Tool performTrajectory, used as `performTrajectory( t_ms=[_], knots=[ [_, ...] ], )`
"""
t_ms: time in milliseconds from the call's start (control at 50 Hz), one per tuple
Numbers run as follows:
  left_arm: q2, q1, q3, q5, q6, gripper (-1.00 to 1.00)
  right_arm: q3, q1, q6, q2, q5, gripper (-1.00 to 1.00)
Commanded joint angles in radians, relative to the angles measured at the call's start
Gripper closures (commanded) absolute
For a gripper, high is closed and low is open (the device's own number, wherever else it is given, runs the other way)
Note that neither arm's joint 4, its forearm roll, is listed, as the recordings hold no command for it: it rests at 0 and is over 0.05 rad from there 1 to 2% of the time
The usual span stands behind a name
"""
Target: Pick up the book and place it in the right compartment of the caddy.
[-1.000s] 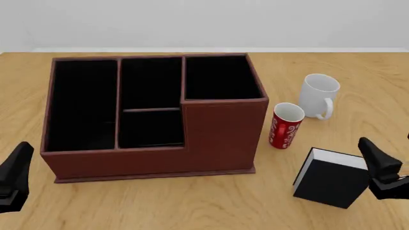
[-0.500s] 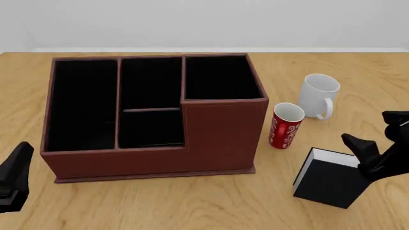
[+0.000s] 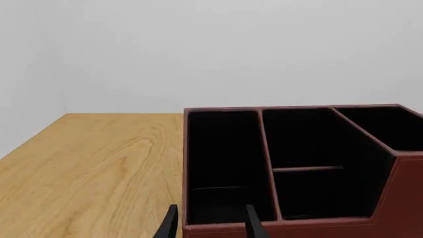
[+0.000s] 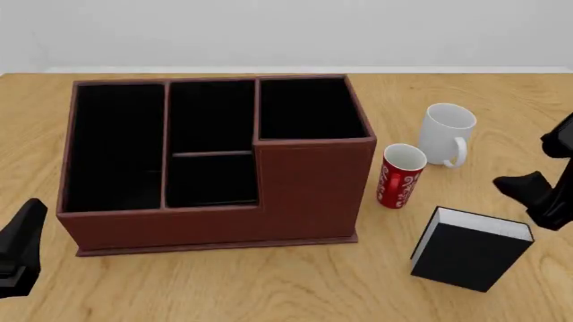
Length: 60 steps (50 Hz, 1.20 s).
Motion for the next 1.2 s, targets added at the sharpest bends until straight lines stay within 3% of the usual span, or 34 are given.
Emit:
performTrajectory(
  t_ms=[20, 200, 440, 860, 1200],
  knots=[
    [0.0, 0.0, 0.0, 0.0, 0.0, -1.0, -0.121, 0.007, -0.06, 0.041, 0.175, -1.0],
    [0.0, 0.0, 0.0, 0.0, 0.0, -1.0, -0.183, 0.044, -0.051, 0.061, 0.295, -1.0],
    [0.0, 0.0, 0.0, 0.0, 0.0, -1.0, -0.217, 0.104, -0.045, 0.079, 0.381, -1.0],
    [0.0, 0.0, 0.0, 0.0, 0.0, -1.0, -0.185, 0.138, -0.047, 0.159, 0.334, -1.0],
    [0.0, 0.0, 0.0, 0.0, 0.0, -1.0, -0.16, 0.165, -0.005, 0.186, 0.325, -1.0]
  ],
)
